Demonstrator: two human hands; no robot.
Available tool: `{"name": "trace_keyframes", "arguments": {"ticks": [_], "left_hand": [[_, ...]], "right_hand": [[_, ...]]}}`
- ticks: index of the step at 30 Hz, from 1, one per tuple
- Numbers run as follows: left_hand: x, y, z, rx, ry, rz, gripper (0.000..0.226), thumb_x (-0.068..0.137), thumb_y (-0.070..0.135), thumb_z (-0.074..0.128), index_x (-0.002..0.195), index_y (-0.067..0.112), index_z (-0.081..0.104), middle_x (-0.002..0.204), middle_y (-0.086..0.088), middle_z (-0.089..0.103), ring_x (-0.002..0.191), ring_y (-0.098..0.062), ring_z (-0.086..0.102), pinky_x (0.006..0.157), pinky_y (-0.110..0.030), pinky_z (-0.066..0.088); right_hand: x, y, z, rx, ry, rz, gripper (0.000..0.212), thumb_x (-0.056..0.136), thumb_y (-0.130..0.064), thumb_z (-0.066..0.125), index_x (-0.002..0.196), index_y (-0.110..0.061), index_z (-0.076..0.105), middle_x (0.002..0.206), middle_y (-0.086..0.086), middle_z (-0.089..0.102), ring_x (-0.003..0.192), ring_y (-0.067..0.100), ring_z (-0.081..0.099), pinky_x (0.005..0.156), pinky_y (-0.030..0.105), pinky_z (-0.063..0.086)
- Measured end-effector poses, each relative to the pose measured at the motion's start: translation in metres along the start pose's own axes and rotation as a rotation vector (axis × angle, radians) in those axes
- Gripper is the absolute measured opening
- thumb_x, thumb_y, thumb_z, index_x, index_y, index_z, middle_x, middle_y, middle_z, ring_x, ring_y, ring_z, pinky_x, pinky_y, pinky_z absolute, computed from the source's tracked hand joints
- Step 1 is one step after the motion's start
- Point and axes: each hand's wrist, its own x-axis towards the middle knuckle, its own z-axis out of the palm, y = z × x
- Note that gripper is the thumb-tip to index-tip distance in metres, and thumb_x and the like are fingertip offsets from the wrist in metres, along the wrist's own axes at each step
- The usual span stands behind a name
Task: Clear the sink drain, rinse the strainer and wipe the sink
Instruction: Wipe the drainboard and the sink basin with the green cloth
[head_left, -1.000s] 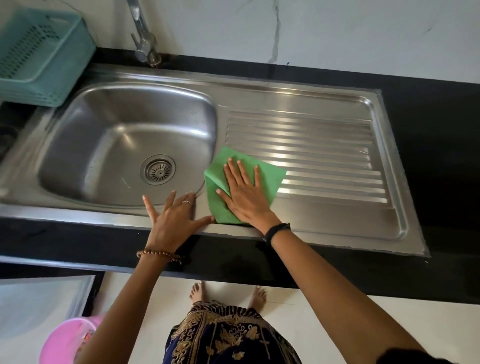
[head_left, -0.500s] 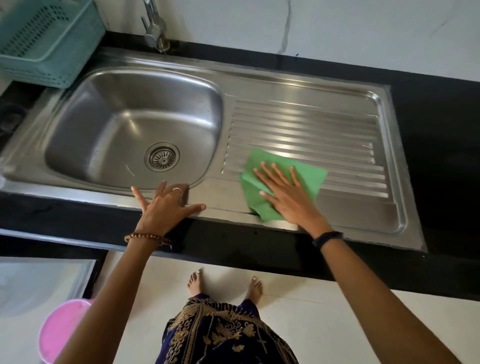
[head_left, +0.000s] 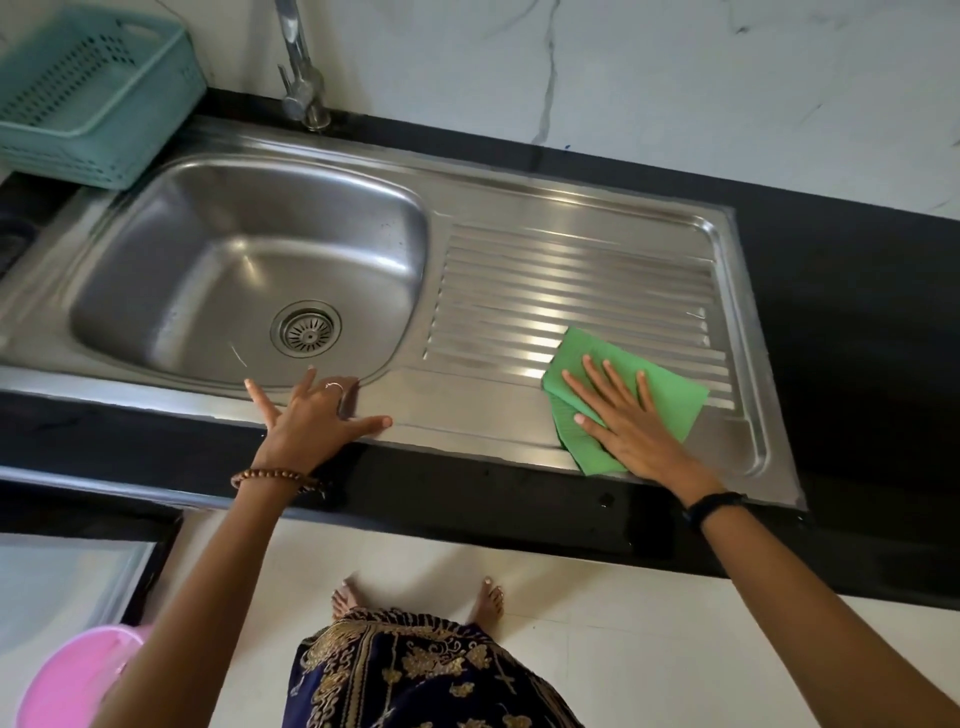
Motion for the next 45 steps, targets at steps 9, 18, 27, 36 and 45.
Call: {"name": "trace_keyframes", "arguments": {"ticks": [9,18,27,36,45], "left_hand": [[-0.007,-0.018,0.006,-0.007,0.083,0.120,0.067,0.082,0.066,0.035,0.131,0.021,0.042,0.143,0.001,0.039,0.141,-0.018,0.021,0.107,-0.065,-0.015],[-0.010,-0.086,-0.003,0.022,0.137,0.131,0.073,0.084,0.066,0.025,0.144,0.024,0.024,0.154,0.002,0.021,0.145,-0.016,0.011,0.107,-0.061,-0.018],[-0.026,-0.173,-0.015,0.046,0.205,0.013,0.099,0.064,0.080,-0.011,0.147,0.027,0.002,0.153,0.009,-0.007,0.139,-0.008,-0.012,0.106,-0.054,-0.024],[-0.026,-0.199,-0.019,-0.057,0.214,-0.082,0.072,0.080,0.063,-0.004,0.142,0.028,-0.011,0.148,0.014,-0.016,0.138,-0.005,-0.016,0.099,-0.042,-0.038],[0.002,-0.237,-0.044,-0.072,0.218,-0.252,0.074,0.084,0.063,0.014,0.148,0.027,0.003,0.157,0.007,-0.002,0.143,-0.014,-0.011,0.105,-0.049,-0.026]], "right_hand": [[0.064,-0.099,0.000,-0.070,-0.071,-0.271,0.057,0.083,-0.060,0.000,0.138,-0.050,-0.008,0.152,-0.011,-0.023,0.140,0.015,-0.025,0.113,0.048,-0.021],[0.116,-0.189,0.001,-0.119,-0.150,-0.367,0.059,0.082,-0.061,0.001,0.139,-0.049,-0.002,0.154,-0.013,-0.012,0.143,0.014,-0.013,0.115,0.049,-0.015],[0.154,-0.273,-0.004,0.107,-0.217,-0.401,0.046,0.100,-0.036,0.033,0.144,-0.043,0.023,0.137,-0.005,0.052,0.102,0.018,0.059,0.081,0.027,0.042],[0.207,-0.367,0.012,0.382,-0.294,-0.377,0.050,0.101,-0.031,0.033,0.146,-0.042,0.015,0.151,-0.006,0.034,0.116,0.020,0.057,0.086,0.024,0.048],[0.181,-0.337,0.006,0.383,-0.324,-0.474,0.054,0.098,-0.040,0.036,0.143,-0.051,0.008,0.156,-0.019,0.013,0.138,0.008,0.032,0.110,0.028,0.036]]}}
